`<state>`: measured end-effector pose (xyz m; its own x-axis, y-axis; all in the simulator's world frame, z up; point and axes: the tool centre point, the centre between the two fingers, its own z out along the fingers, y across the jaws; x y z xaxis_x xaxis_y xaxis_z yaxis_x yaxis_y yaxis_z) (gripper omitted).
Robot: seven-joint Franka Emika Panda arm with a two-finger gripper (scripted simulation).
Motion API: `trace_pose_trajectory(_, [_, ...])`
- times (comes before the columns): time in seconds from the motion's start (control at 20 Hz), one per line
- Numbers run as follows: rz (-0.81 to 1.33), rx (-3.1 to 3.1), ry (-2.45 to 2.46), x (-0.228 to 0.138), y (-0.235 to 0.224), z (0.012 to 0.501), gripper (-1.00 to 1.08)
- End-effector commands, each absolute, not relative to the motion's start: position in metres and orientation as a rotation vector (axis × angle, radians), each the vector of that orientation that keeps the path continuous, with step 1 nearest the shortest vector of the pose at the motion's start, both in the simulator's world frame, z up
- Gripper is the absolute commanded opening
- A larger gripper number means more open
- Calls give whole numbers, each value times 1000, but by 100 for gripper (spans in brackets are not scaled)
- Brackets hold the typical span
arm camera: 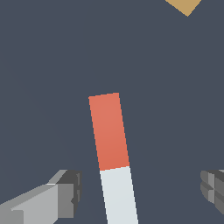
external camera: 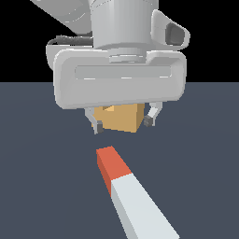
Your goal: Insert the peg into the horizontal hole in a box.
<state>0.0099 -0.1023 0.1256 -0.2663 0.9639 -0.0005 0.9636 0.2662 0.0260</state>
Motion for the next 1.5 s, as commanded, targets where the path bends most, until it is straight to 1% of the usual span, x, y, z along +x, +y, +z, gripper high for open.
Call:
trace_pose_trajectory(0.0, [25, 1851, 2523, 11, -121, 113, 100])
trace_pose_trajectory(0.3, [12, 1773, 2588, 17, -155, 89, 100])
trace_pose_trajectory(0.6, [3, 1724, 2625, 22, -175, 74, 100])
trace_pose_trajectory(1.1, [0, 1714, 2634, 24, -181, 67, 100])
trace_pose_trajectory(1.45, [0, 1711, 2635, 23, -180, 37, 100])
